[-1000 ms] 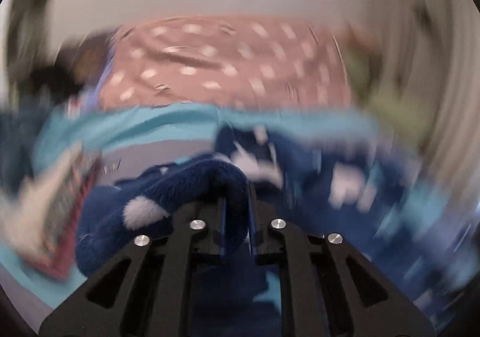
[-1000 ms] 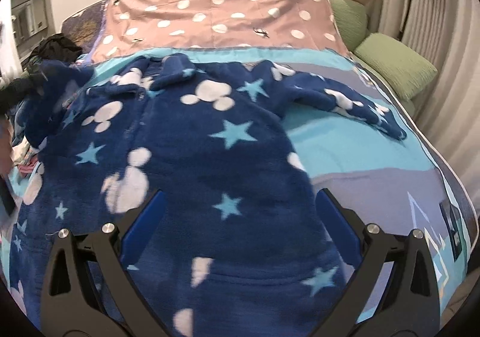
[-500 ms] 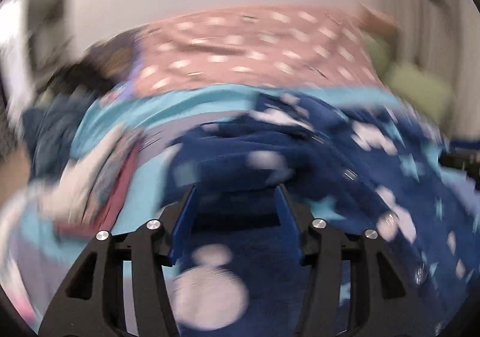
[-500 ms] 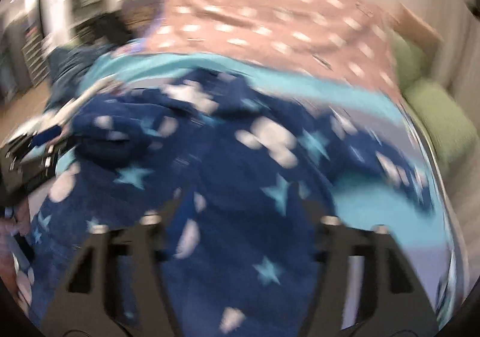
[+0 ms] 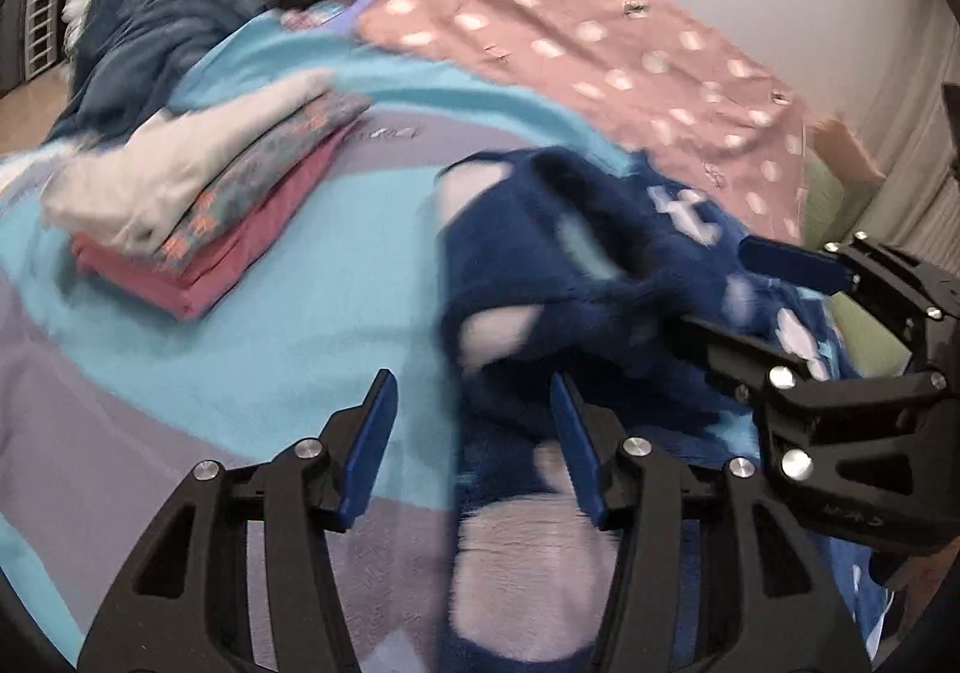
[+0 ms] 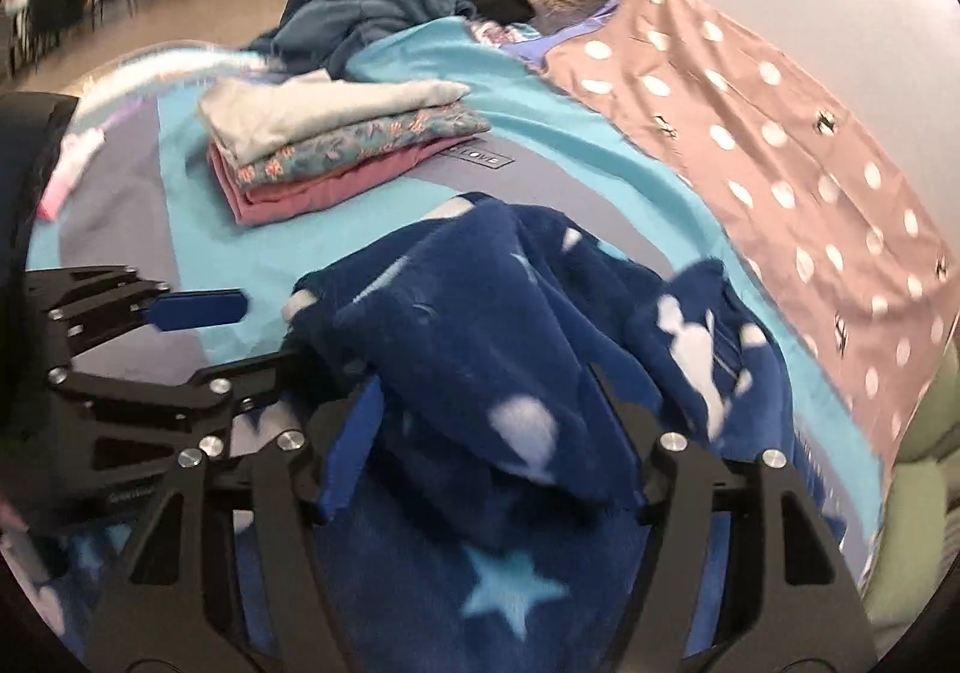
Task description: Fold small clothes
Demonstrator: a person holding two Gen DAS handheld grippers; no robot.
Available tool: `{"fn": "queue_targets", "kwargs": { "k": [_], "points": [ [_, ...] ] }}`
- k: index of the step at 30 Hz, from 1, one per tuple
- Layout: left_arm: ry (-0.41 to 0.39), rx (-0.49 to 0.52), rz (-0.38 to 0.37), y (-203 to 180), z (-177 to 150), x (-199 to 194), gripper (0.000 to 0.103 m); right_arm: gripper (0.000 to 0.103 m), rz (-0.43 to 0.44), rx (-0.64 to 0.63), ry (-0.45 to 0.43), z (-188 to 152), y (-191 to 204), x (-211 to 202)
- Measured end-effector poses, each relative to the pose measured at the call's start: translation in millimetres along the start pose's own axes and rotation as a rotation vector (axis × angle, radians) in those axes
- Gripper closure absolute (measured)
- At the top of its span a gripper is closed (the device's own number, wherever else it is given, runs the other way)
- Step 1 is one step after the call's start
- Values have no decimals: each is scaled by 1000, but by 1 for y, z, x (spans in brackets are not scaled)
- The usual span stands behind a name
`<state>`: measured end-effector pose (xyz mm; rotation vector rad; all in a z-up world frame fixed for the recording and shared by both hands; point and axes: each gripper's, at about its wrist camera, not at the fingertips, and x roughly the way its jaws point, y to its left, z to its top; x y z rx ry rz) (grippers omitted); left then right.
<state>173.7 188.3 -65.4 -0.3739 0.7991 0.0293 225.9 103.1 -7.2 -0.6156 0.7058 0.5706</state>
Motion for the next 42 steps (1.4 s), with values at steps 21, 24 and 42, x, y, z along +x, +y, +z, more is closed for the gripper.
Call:
{"fn": "queue_targets", "kwargs": {
  "k": [21, 24, 42],
  "points": [
    [-20, 102, -1, -19, 20, 15, 50, 42, 52, 1184, 40, -217, -221, -63],
    [-7, 93, 0, -17, 17, 19, 50, 28, 137, 1188, 27, -221, -226, -57],
    [51, 89, 74, -17, 2, 35, 47, 93, -49, 1006, -118, -171, -236, -65]
  ]
}}
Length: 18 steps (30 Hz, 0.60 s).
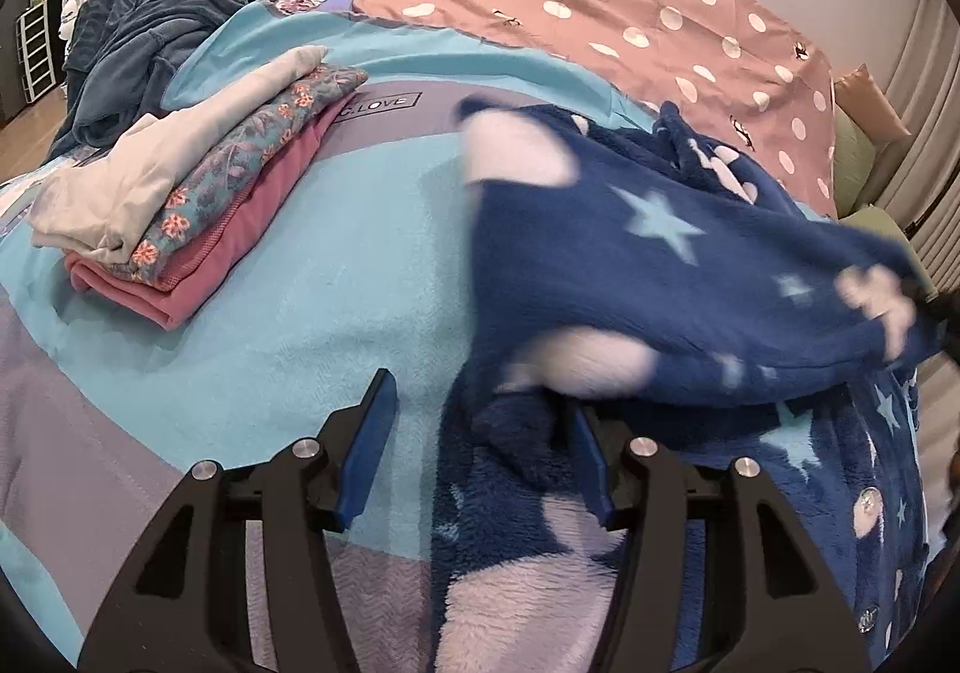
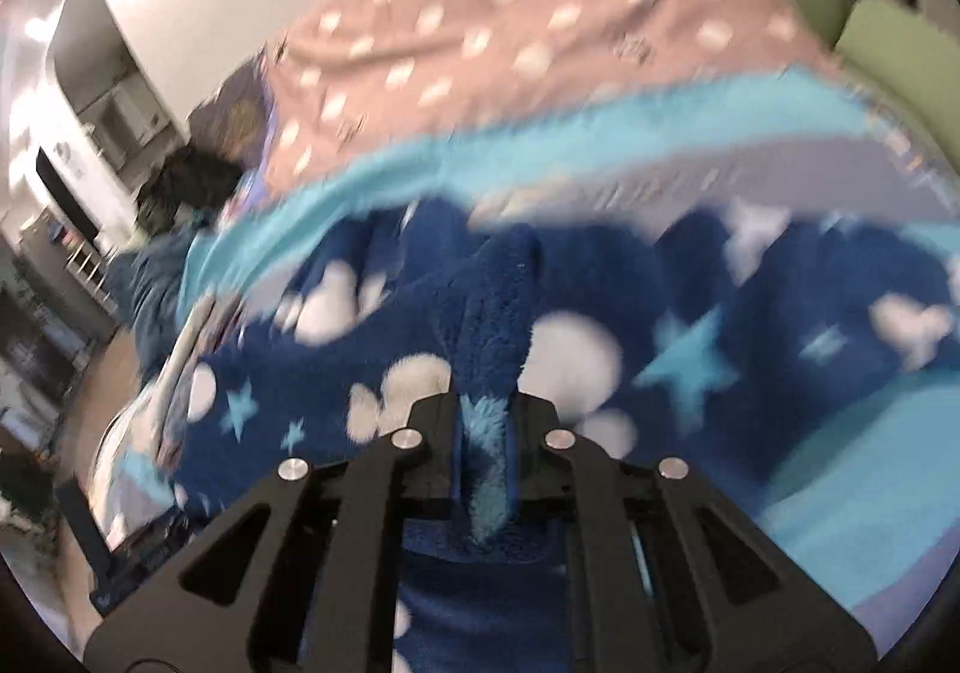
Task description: Fold small clothes
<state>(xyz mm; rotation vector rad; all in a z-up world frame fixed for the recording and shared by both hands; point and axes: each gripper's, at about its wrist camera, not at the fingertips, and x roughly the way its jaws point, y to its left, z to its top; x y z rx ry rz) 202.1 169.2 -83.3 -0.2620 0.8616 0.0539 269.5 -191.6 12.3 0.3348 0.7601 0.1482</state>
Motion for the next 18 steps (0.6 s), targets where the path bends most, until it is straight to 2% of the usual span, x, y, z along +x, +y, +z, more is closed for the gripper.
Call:
{"fn": "queue_targets", "kwargs": {
  "k": [2, 4, 6, 7, 11, 14, 16, 17, 18],
  "points": [
    [-1, 14, 17, -3, -1, 0, 47, 92, -35, -17, -12, 6, -9, -2],
    [-4, 23, 30, -5, -1, 0, 47, 85, -67, -13, 47, 2, -24, 17],
    [-6, 20, 32, -3, -1, 0, 47, 71, -128, 0, 112, -8, -35, 34],
    [-6, 16, 29, -2, -2, -1, 47, 69, -145, 21, 142, -15, -42, 39],
    [-8, 1, 25, 0, -2, -1, 47, 66, -105, 54, 136, -25, -44, 30],
    [-14, -23, 17, 5, -2, -3, 47, 65, -38, -13, 116, -34, -30, 11],
    [-14, -46, 6, 9, -2, -3, 47, 55, 0, -42, 156, -47, -25, 14],
    [-12, -55, -1, 10, -2, -3, 47, 39, -36, -56, 208, -56, -25, 24],
    [-9, -59, -3, 11, -2, -2, 47, 37, -79, -67, 251, -63, -26, 34]
  ]
}}
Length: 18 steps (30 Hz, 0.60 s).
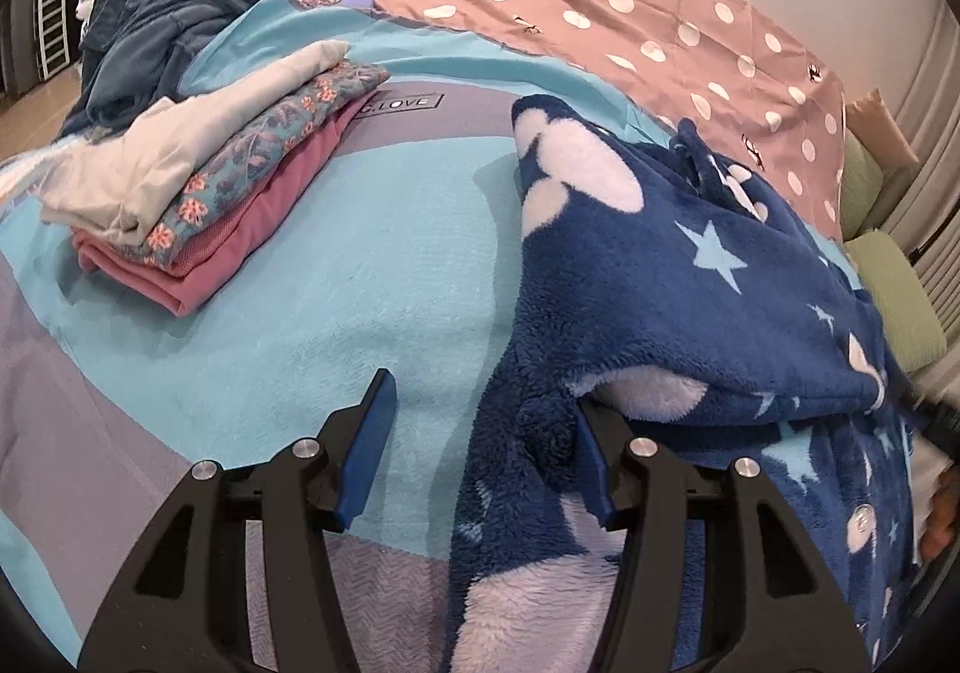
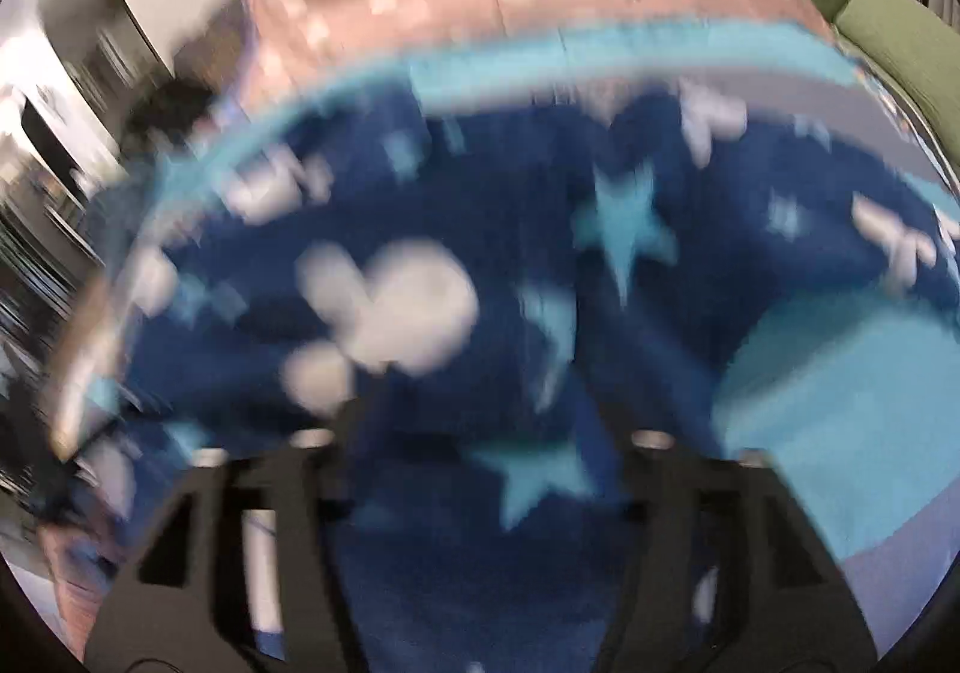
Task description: Fold small clothes
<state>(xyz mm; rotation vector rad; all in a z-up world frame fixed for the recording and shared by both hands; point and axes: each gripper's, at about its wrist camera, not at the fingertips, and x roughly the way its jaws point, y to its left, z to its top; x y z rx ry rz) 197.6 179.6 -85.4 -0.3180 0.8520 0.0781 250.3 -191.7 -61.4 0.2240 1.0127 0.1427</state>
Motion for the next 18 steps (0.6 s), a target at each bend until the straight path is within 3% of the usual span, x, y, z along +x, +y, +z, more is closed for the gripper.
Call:
{"fn": "queue_targets", "kwargs": {
  "k": [3, 5, 7, 9, 13, 14, 18],
  "points": [
    [2, 21, 31, -5, 0, 0, 47, 35, -43, -47, -54, -10, 9, -7],
    [-1, 34, 43, -7, 0, -3, 47, 35, 29, -7, -98, -13, 2, -27],
    [-19, 38, 32, -7, 0, -15, 47, 27, 76, 74, -160, -14, -22, -48],
    [-55, 58, 25, -11, 0, -33, 47, 20, 88, 197, -217, -14, -62, -66],
    [-156, 140, 18, -38, 3, -74, 47, 20, 60, 563, -260, -21, -172, -76],
    [-163, 152, 1, -46, 4, -80, 47, 20, 68, 700, -269, -29, -209, -77],
    [-127, 234, -60, -93, 7, -75, 47, 20, 91, 959, -354, -52, -290, -74]
  ]
}}
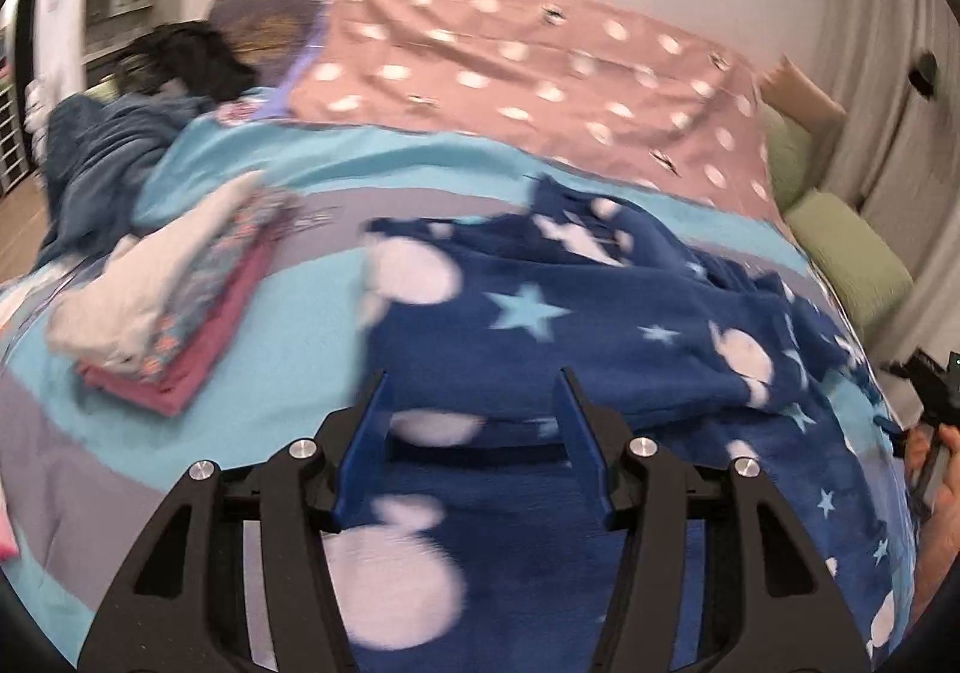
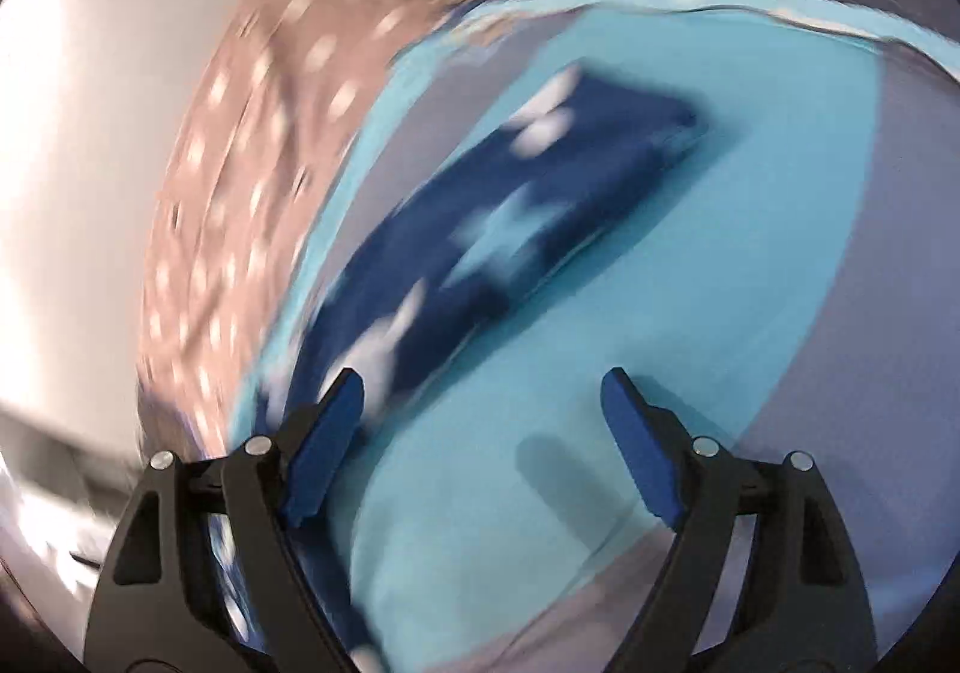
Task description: Fold small clothes
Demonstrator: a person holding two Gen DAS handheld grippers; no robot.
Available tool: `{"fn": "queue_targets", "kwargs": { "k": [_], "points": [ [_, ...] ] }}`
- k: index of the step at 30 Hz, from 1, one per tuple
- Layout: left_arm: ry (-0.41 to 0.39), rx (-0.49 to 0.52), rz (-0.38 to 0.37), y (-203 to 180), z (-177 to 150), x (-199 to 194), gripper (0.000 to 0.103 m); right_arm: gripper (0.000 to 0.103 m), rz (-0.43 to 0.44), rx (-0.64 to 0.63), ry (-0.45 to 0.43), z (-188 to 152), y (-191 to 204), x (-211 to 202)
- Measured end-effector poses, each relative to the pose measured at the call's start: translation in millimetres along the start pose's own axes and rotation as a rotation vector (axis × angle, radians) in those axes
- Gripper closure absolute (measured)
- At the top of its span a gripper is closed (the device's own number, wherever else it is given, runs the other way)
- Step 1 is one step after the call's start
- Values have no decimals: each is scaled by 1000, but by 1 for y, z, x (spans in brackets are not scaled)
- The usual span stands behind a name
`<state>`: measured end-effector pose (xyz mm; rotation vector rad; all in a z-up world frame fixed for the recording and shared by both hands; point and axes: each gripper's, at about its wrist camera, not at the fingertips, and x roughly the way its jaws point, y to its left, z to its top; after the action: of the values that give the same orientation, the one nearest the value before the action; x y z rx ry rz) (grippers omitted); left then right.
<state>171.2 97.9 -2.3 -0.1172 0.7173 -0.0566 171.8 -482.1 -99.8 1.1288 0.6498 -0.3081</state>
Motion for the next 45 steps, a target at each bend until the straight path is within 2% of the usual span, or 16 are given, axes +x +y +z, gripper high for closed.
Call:
{"fn": "queue_targets", "kwargs": {
  "k": [2, 6, 13, 14, 16, 17, 18, 21, 25, 28, 32, 35, 38, 40, 42, 45],
  "points": [
    [20, 36, 7, -23, 4, 20, 47, 20, 0, 49, -29, 19, -19, 4],
    [62, 17, -26, -49, 10, 57, 47, 22, 28, 134, -55, 50, -45, 22],
    [160, 31, 38, -70, 6, 119, 45, 30, -77, 24, -81, 72, -36, 52],
    [161, 31, 40, -70, 4, 122, 44, 35, -92, 6, -85, 72, -33, 55],
    [157, 29, 35, -69, 4, 123, 43, 54, -98, -29, -74, 74, -30, 60],
    [156, 22, 28, -68, 4, 123, 43, 83, -84, -44, -54, 73, -30, 61],
    [154, 16, 22, -66, 4, 123, 43, 91, -57, -62, -10, 73, -28, 64],
    [141, -1, 1, -63, 2, 122, 43, 93, -41, -118, -14, 69, -15, 53],
    [123, -28, -36, -59, 1, 121, 42, 93, 26, -258, -61, 55, 37, 20],
    [99, -71, -99, -52, 0, 116, 38, 94, 90, -411, -81, 28, 93, -6],
    [65, -156, -201, -36, -2, 109, 38, 94, 177, -647, -75, -34, 171, -26],
    [54, -198, -259, -27, -1, 107, 38, 94, 271, -807, 15, -103, 227, -25],
    [42, -221, -299, -21, -2, 102, 38, 94, 344, -895, 105, -160, 257, -16],
    [38, -238, -331, -15, -1, 100, 38, 94, 392, -934, 197, -202, 270, -4],
    [36, -261, -371, -5, -1, 98, 38, 94, 403, -968, 269, -233, 275, 9],
    [45, -304, -438, 8, 0, 99, 39, 94, 356, -1046, 328, -271, 270, 27]
  ]
}}
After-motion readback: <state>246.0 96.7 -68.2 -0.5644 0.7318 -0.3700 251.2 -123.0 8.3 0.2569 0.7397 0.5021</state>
